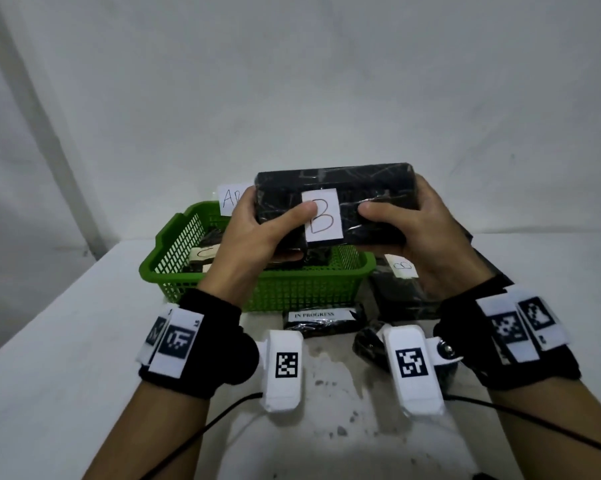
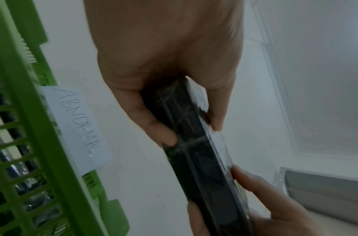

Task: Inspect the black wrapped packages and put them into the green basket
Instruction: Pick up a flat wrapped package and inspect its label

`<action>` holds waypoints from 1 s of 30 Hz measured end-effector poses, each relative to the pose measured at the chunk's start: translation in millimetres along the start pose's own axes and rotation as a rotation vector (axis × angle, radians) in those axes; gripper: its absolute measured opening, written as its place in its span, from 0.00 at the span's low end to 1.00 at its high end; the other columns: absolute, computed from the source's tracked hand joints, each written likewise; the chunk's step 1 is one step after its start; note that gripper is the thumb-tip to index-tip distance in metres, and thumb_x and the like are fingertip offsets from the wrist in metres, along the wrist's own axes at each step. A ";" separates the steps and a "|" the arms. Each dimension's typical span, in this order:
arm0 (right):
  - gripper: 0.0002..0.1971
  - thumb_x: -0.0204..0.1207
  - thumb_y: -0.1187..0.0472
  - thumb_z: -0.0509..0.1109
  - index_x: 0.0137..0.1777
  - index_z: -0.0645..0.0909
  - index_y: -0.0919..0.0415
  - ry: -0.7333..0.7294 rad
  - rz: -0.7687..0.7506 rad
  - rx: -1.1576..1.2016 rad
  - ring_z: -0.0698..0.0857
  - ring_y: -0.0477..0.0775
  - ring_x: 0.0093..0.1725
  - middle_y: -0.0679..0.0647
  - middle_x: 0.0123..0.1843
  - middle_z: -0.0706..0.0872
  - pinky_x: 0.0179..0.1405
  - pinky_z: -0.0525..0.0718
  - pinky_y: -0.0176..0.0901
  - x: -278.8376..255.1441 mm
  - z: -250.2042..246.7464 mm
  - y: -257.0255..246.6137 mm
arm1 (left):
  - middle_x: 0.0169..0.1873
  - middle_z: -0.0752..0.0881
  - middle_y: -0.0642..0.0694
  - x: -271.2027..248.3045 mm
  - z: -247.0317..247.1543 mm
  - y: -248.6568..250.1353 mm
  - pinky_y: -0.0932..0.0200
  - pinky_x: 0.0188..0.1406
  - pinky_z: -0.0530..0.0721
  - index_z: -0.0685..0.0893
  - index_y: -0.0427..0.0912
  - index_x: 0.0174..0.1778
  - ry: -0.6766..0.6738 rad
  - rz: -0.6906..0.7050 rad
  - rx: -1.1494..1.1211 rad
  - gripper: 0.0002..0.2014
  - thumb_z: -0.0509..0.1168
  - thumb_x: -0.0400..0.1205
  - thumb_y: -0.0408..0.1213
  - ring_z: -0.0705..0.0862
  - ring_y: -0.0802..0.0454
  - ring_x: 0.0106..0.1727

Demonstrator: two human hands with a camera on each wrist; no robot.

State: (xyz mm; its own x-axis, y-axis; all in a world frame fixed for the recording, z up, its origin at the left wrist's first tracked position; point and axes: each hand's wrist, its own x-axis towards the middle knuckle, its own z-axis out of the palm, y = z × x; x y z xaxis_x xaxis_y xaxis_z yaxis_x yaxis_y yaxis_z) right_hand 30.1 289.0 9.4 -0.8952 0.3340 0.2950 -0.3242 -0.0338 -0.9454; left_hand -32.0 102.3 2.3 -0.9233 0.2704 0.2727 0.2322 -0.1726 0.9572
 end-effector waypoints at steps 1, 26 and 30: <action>0.26 0.74 0.67 0.78 0.71 0.75 0.62 0.015 -0.020 -0.003 0.93 0.61 0.53 0.61 0.62 0.89 0.38 0.91 0.50 -0.9 -0.9 -0.3 | 0.52 0.91 0.47 -1.4 2.6 1.9 0.60 0.30 0.86 0.81 0.47 0.63 0.008 0.028 0.015 0.24 0.79 0.72 0.44 0.92 0.49 0.47; 0.18 0.64 0.53 0.81 0.48 0.77 0.55 -0.029 -0.128 0.023 0.91 0.46 0.42 0.48 0.41 0.88 0.50 0.90 0.52 -9.1 -7.8 -5.3 | 0.49 0.83 0.45 -14.6 0.1 10.7 0.34 0.61 0.86 0.73 0.45 0.50 -0.118 0.064 0.089 0.11 0.69 0.82 0.44 0.89 0.55 0.46; 0.16 0.65 0.54 0.84 0.46 0.80 0.55 0.033 -0.246 -0.028 0.90 0.55 0.44 0.54 0.42 0.86 0.48 0.91 0.57 -9.0 -4.5 2.3 | 0.47 0.82 0.43 -16.6 2.9 11.8 0.30 0.58 0.85 0.74 0.44 0.51 -0.081 0.110 0.077 0.11 0.70 0.83 0.42 0.89 0.50 0.48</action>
State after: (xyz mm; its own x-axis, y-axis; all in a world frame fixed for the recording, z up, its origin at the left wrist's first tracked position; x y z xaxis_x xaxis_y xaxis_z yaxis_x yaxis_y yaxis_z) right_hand 38.8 290.2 3.9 -0.7796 0.3595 0.5127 -0.5223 0.0784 -0.8491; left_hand -13.1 98.5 9.4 -0.8640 0.3303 0.3800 0.3562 -0.1326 0.9250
